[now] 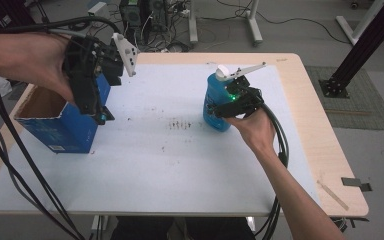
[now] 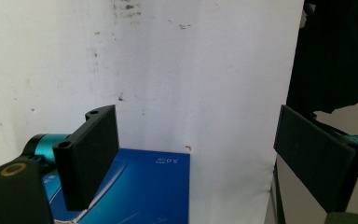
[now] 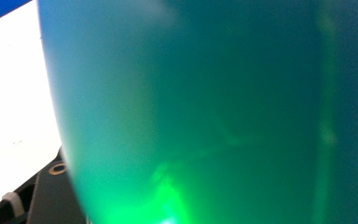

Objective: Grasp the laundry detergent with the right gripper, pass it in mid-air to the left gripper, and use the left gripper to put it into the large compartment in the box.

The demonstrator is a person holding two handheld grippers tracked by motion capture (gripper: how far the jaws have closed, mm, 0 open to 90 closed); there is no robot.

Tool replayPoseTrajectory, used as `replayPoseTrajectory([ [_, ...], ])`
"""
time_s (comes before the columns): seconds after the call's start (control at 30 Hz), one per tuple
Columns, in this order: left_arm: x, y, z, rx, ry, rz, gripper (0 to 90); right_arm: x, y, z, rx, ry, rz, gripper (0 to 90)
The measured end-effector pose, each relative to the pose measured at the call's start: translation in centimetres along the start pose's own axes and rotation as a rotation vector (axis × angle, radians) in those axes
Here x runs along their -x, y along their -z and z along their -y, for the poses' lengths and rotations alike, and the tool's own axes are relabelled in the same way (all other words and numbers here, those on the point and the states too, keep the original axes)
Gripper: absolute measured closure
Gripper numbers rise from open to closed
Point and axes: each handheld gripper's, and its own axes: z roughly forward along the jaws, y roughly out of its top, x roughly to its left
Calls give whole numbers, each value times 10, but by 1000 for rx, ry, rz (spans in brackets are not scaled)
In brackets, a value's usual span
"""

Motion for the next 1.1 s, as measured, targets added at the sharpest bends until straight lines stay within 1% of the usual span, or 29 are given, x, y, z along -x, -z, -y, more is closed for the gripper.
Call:
replayPoseTrajectory([
  [0.23, 0, -1, 0, 2, 4, 0, 140, 0, 0, 0, 10, 2, 13, 322],
  [0.3, -1, -1, 0, 0, 0, 0, 140, 0, 0, 0, 17, 4, 11, 333],
  [0.4, 0, -2, 0, 4, 6, -1, 140, 1, 1, 0, 20, 2, 12, 344],
  [0.53, -1, -2, -1, 1, 1, 0, 140, 1, 1, 1, 19, 6, 5, 373],
  [0.67, -1, -2, -1, 0, -1, 1, 140, 1, 0, 2, 14, 3, 4, 378],
  [0.8, -1, -2, 0, 0, 1, 1, 140, 2, -2, 3, 8, 4, -5, 415],
  [1.1, -1, -2, 2, -1, 4, 2, 140, 1, -3, 4, 18, 12, 0, 442],
])
